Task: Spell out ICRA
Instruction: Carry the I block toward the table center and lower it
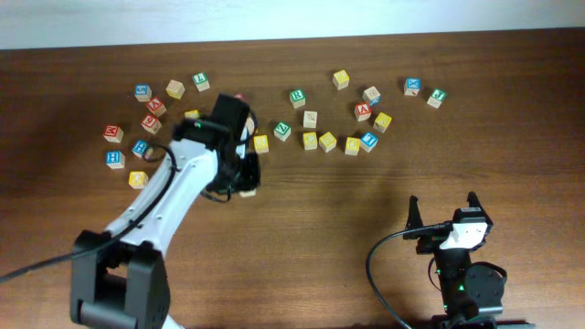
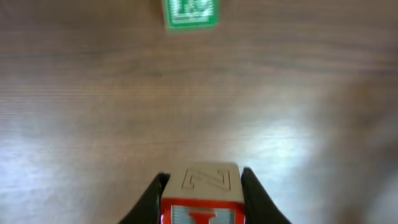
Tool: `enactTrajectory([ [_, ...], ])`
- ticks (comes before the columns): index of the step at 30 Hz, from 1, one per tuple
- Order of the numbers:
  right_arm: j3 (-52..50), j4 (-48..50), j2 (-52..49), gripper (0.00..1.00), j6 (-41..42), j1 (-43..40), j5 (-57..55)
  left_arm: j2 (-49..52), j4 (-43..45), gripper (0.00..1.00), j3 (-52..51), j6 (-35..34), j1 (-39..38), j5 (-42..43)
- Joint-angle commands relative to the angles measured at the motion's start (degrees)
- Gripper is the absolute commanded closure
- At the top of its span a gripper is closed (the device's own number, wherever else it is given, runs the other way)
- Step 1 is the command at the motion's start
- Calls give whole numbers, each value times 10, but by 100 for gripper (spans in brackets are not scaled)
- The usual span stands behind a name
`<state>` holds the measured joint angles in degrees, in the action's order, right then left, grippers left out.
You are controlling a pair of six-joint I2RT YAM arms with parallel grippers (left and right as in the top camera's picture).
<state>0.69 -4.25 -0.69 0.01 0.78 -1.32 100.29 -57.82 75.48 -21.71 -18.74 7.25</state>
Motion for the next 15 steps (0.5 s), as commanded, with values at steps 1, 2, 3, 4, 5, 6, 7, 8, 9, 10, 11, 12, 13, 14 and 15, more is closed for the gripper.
enactTrajectory([
  [1,-4,-3,3,2,5,-5,-7,-3,42,84,-78,-12,0,-2],
  [2,-4,-3,3,2,5,-5,-7,-3,64,84,-105,-12,0,-1],
  [3,-4,-3,3,2,5,-5,-7,-3,87,84,-128,-12,0,6],
  [4,-4,-3,3,2,5,-5,-7,-3,111,83,-148,-12,0,22],
  [5,-4,-3,3,2,5,-5,-7,-3,131,84,-162,-12,0,35],
  [6,-4,-3,3,2,5,-5,-7,-3,141,84,-167,-12,0,40],
  [7,-4,-3,3,2,5,-5,-7,-3,153,84,-172,-12,0,39],
  [8,-4,-3,3,2,5,-5,-7,-3,159,84,-175,-13,-2,40],
  [9,-4,-3,3,2,5,-5,-7,-3,160,84,-175,-22,-8,40],
  [10,-4,-3,3,2,5,-5,-7,-3,163,84,-175,-27,-15,39],
  [11,-4,-3,3,2,5,-5,-7,-3,168,84,-175,-32,-26,39],
  [12,-4,-3,3,2,5,-5,-7,-2,174,84,-175,-46,-43,34],
  [13,-4,-3,3,2,5,-5,-7,-2,175,84,-175,-81,-61,2],
  [14,-4,-3,3,2,5,-5,-7,-2,175,85,-175,-99,-72,-19],
  [15,-4,-3,3,2,5,-5,-7,-2,175,84,-175,-114,-81,-33],
])
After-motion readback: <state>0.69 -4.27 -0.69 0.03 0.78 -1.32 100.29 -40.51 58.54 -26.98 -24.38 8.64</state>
